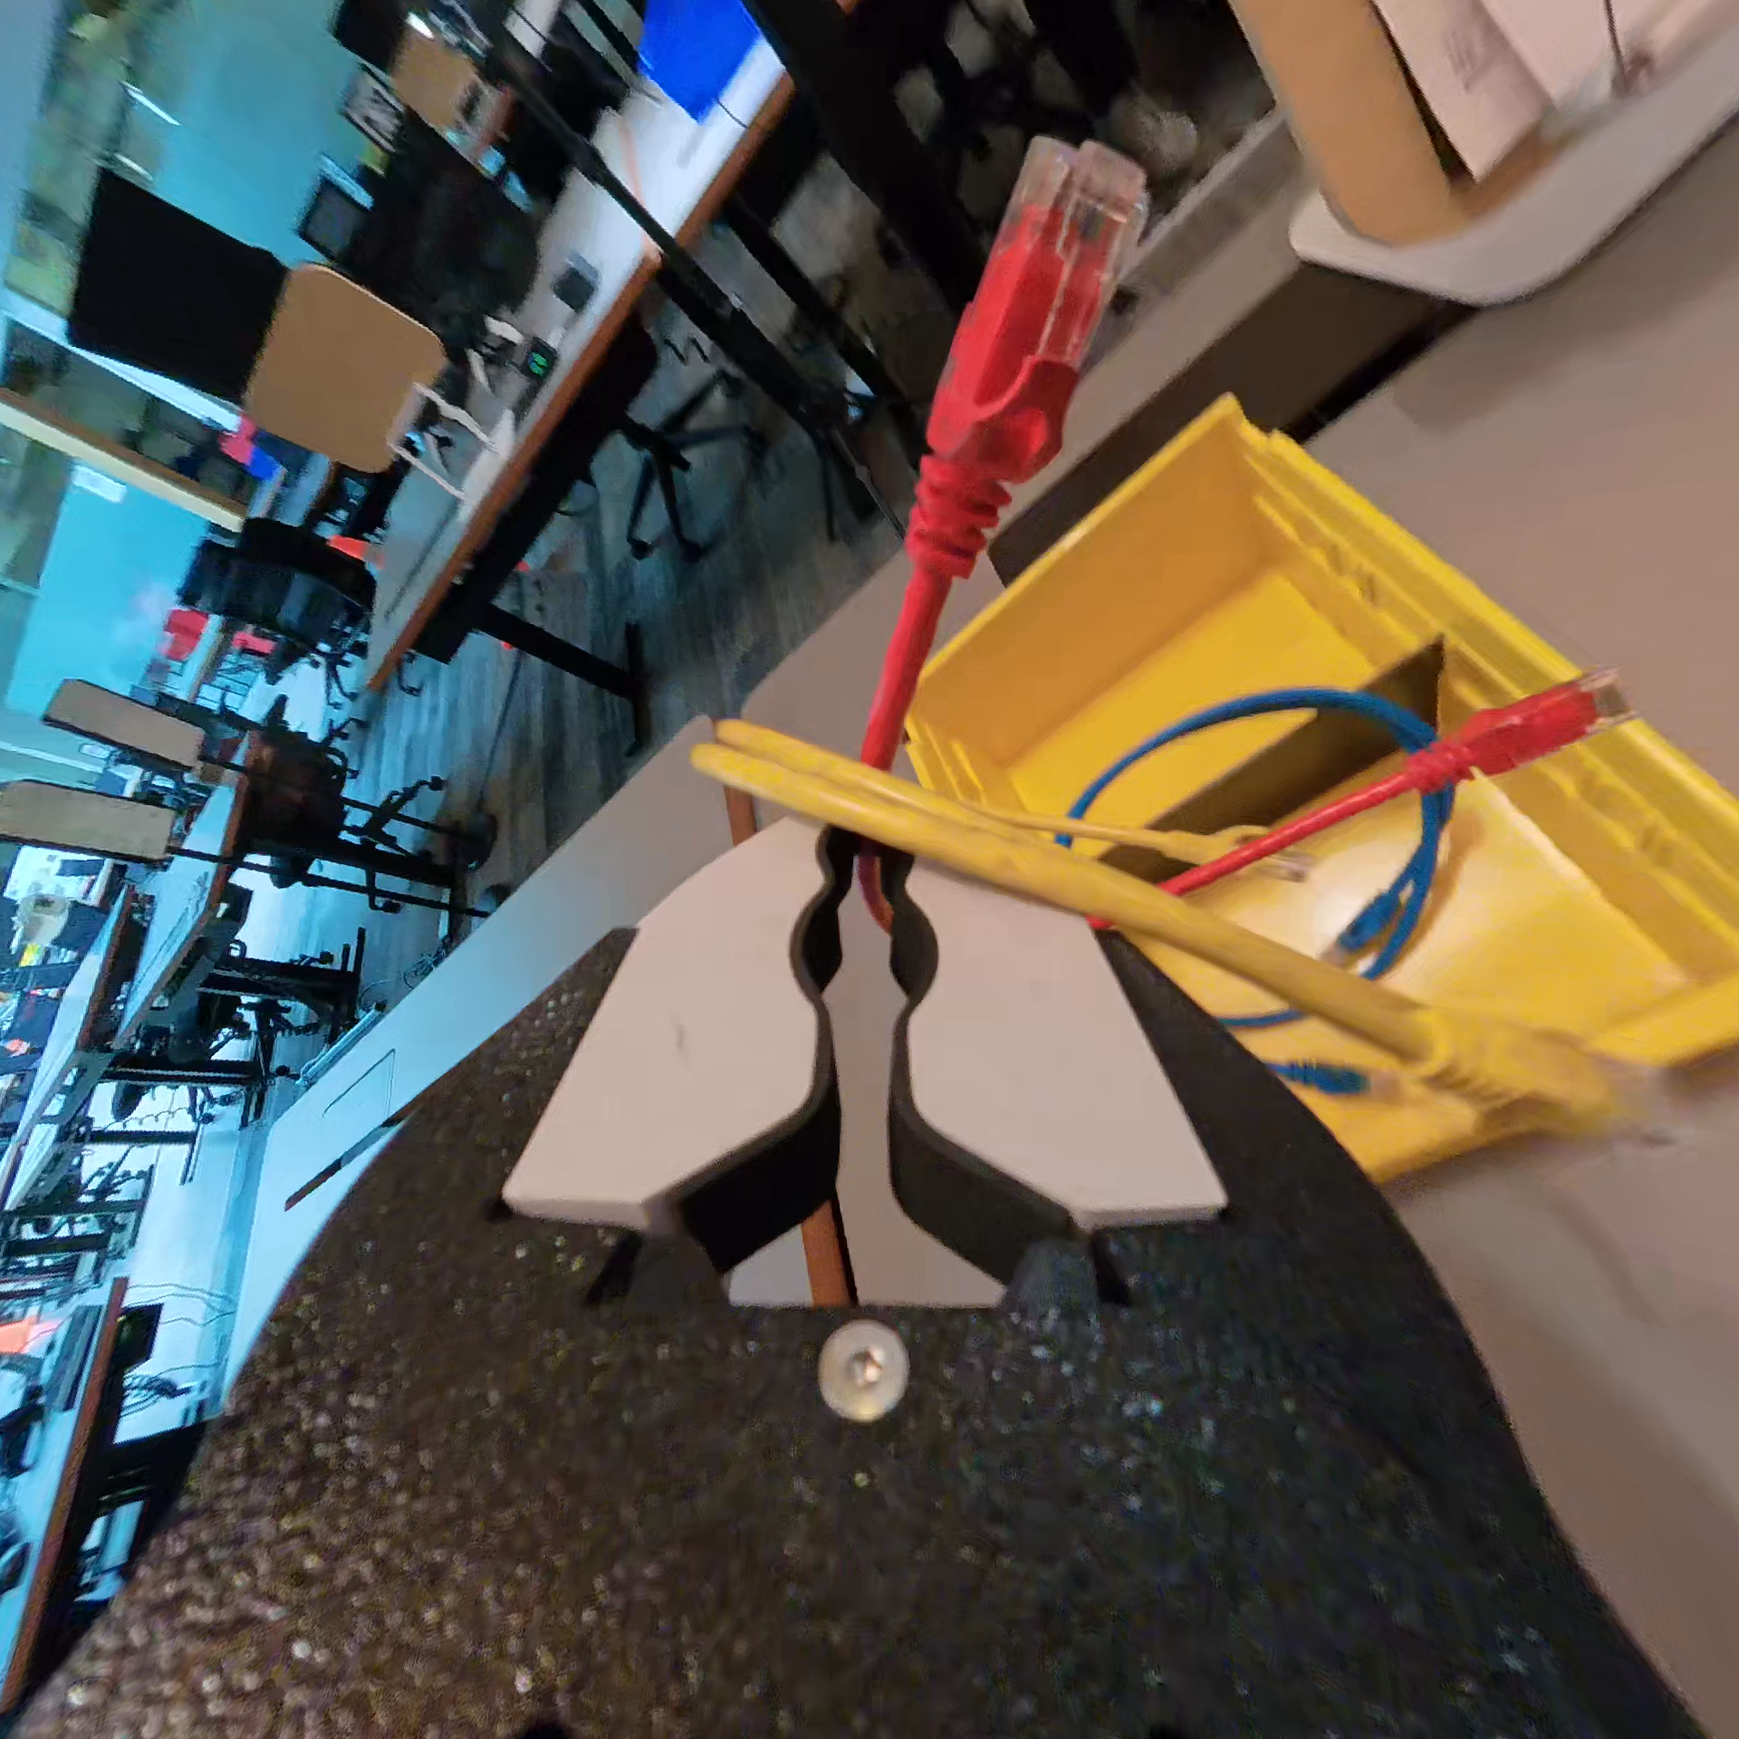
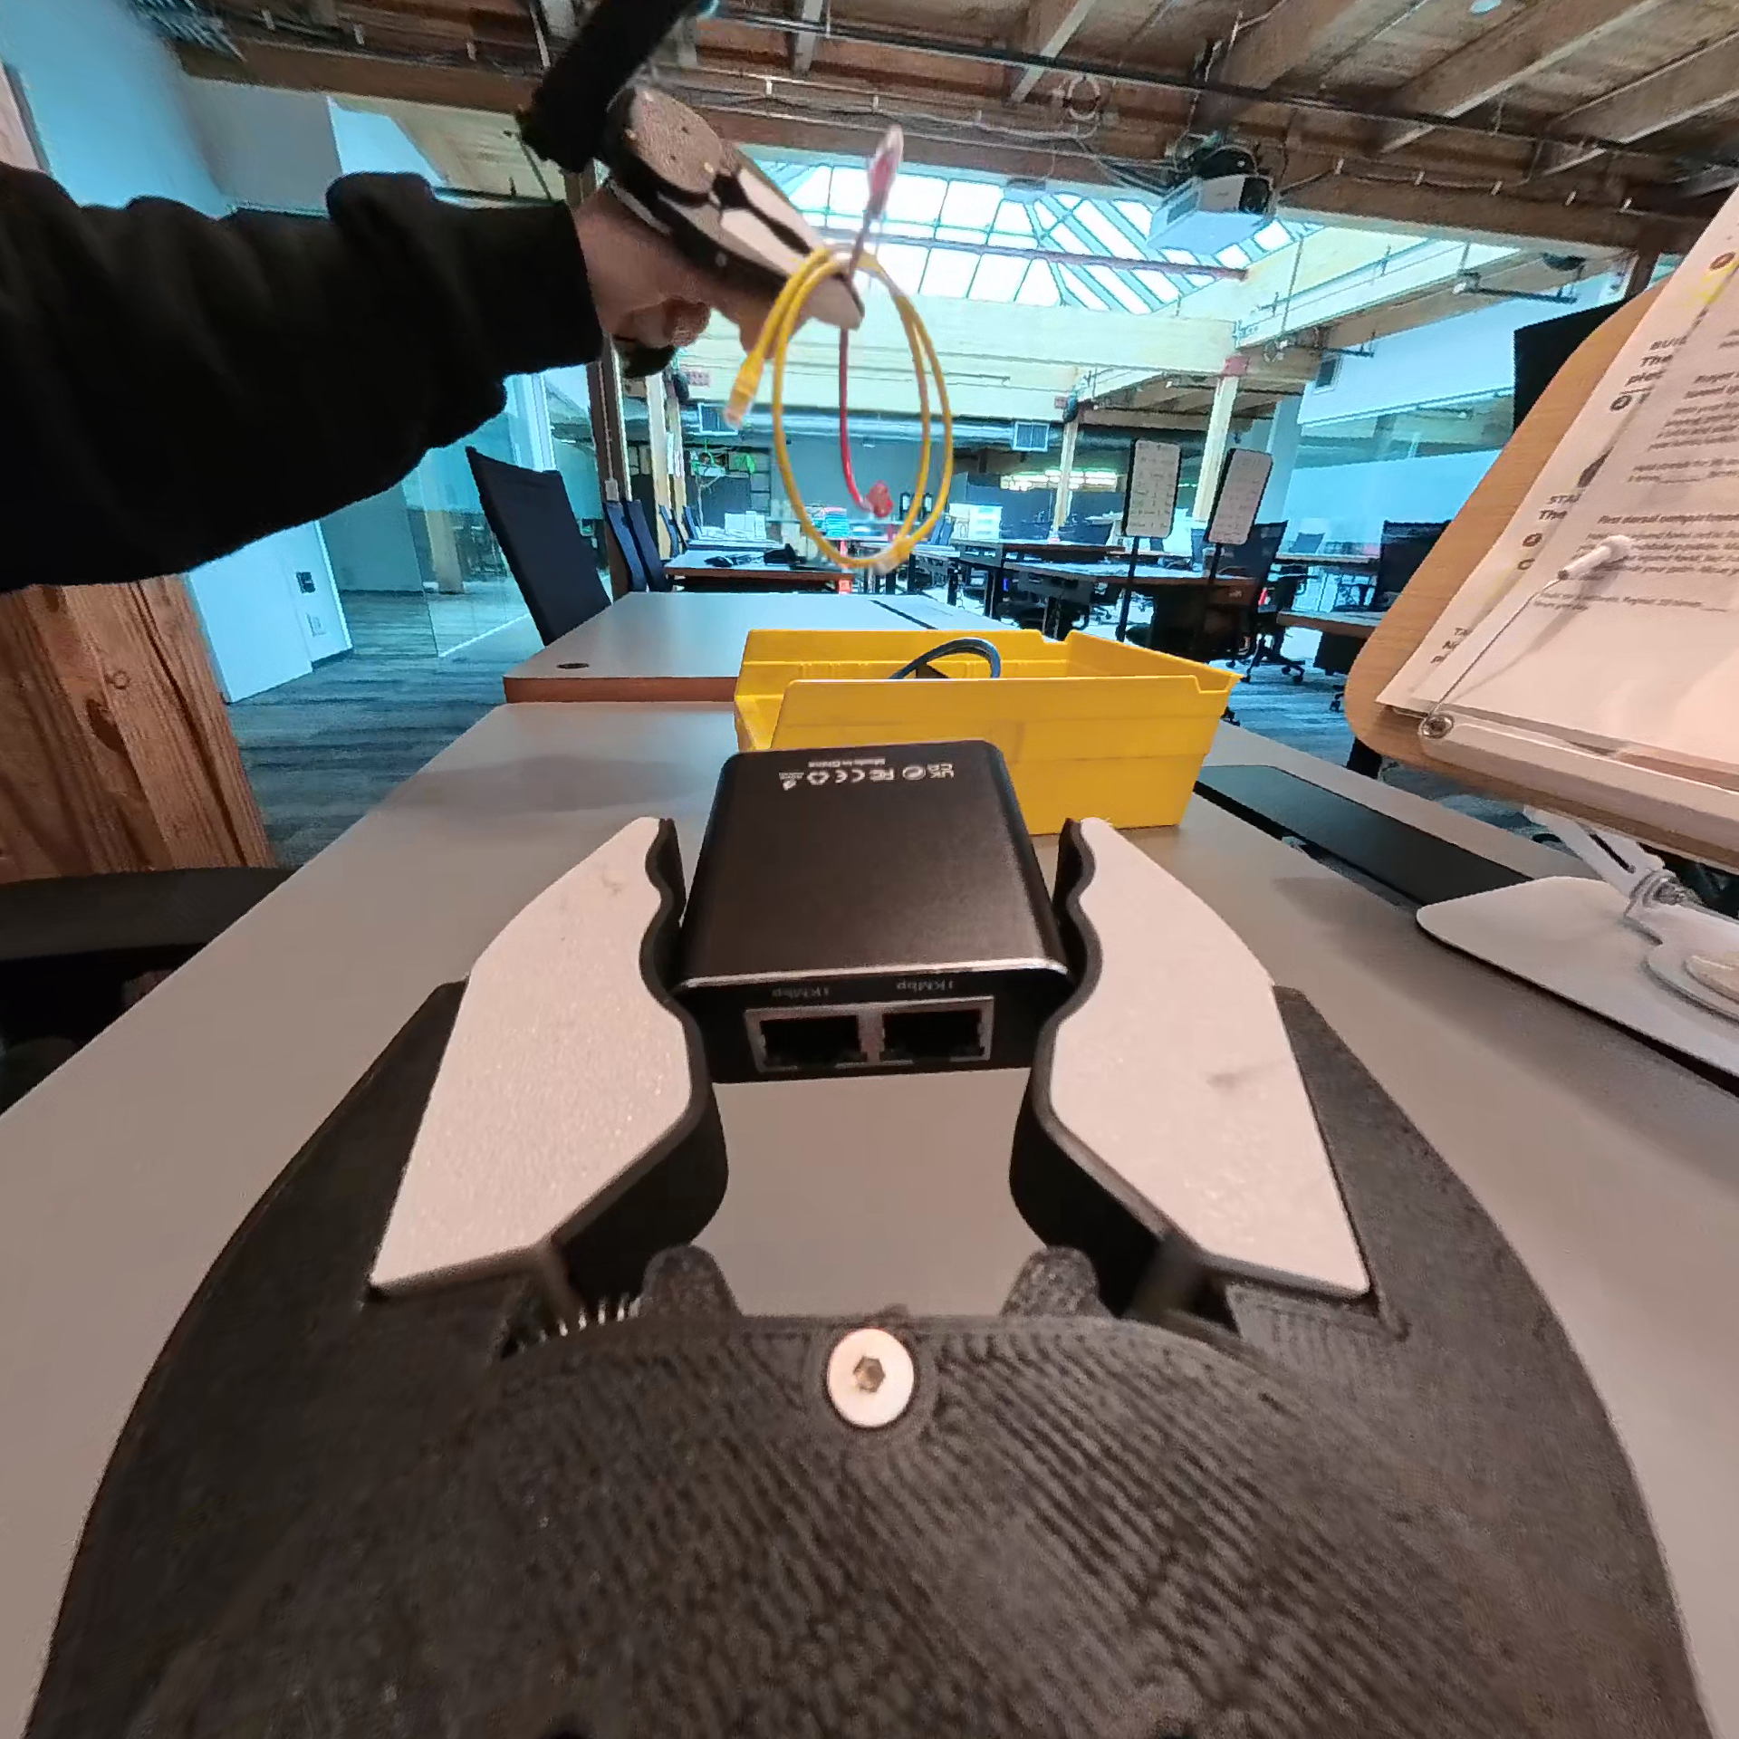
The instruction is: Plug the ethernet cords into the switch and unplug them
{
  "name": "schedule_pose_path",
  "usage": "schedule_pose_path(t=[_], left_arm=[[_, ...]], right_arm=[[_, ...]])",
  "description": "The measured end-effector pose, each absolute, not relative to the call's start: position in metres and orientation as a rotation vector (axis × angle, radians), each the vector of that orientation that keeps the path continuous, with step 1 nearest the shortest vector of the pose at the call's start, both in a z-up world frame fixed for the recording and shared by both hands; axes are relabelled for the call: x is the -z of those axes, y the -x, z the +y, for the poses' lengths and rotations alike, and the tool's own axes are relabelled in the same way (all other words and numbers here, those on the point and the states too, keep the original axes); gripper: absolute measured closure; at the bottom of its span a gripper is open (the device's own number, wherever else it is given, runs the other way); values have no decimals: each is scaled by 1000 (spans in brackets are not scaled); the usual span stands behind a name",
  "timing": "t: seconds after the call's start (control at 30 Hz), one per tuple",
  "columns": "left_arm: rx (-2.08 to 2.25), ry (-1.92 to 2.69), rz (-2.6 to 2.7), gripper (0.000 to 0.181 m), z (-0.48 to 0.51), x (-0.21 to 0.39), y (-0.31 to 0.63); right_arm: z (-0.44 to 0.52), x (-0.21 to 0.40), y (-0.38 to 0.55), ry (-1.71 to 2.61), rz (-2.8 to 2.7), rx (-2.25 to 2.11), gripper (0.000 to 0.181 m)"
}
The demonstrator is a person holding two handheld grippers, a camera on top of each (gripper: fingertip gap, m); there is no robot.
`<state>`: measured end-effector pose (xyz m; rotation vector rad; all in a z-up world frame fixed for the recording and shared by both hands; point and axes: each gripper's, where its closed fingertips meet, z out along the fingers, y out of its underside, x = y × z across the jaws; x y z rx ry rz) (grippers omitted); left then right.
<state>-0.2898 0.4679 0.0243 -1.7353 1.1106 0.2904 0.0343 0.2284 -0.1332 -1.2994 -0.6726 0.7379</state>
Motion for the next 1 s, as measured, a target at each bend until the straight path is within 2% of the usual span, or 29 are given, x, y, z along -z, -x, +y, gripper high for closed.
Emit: schedule_pose_path(t=[0.03, 0.17, 0.4, 0.6, 0.77, 1.0], left_arm=[[-266, 1718, 1084, 177, 468, -29, 288], [-397, 1705, 1158, 177, 470, -24, 288], [-521, 2027, 1749, 177, 442, 93, 284], [-810, 1969, 1888, 177, 460, 129, 289], [-926, 2054, 1659, 177, 476, 109, 308], [-1152, 1896, 1454, 177, 480, 29, 334]], right_arm=[[229, 133, -34, 1300, -672, -737, 106], [228, 133, -34, 1299, -676, -733, 106], [228, 135, -32, 1307, -687, -733, 106], [228, 135, -31, 1309, -693, -741, 106], [230, 134, -34, 1307, -675, -757, 106], [230, 135, -33, 1312, -690, -747, 106]])
